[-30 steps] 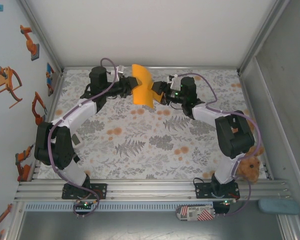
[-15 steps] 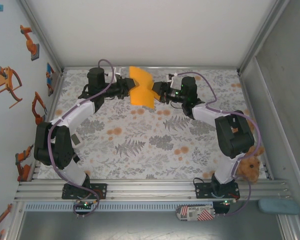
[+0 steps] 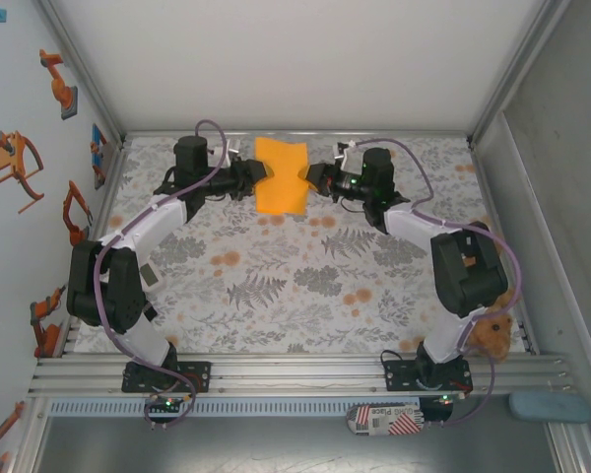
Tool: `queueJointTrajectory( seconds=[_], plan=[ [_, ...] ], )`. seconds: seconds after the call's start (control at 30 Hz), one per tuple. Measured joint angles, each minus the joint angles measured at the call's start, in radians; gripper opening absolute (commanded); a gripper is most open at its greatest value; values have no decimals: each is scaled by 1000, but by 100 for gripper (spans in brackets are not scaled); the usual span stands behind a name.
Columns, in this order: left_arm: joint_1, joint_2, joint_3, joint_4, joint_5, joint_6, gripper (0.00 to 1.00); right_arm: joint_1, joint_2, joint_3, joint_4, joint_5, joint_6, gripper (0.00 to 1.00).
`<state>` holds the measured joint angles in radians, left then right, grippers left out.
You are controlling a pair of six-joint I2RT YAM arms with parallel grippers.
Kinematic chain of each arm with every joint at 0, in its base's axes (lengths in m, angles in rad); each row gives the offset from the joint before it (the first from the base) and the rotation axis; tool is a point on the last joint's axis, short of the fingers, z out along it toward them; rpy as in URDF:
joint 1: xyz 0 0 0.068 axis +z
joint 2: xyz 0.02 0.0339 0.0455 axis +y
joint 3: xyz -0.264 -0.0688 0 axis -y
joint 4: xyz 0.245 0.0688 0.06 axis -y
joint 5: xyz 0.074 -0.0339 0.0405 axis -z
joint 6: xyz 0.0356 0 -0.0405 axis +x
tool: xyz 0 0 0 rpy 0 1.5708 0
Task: Fold a paper plane with a square sheet of paper (pick it up from the middle)
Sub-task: First fold in half a square sheet of paper at the center of the table.
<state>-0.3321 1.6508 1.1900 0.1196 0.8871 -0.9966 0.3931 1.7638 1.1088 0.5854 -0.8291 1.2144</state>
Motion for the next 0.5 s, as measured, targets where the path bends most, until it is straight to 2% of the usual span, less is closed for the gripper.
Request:
queueJointTrajectory(
  seconds=[0.1, 0.17, 0.37, 0.5],
  plan=[
    [-1, 0, -20, -10, -8, 12, 45, 0, -27, 0, -90, 21, -54, 0],
    [-3, 0, -41, -23, -27, 25, 59, 0, -47, 0, -156, 37, -92, 0],
    [-11, -2, -100, -140, -166, 97, 79, -8, -106, 5, -359, 78, -202, 0],
    [-8, -37, -124, -233, -282, 148, 85, -10, -122, 47, -509, 112, -274, 0]
  ],
)
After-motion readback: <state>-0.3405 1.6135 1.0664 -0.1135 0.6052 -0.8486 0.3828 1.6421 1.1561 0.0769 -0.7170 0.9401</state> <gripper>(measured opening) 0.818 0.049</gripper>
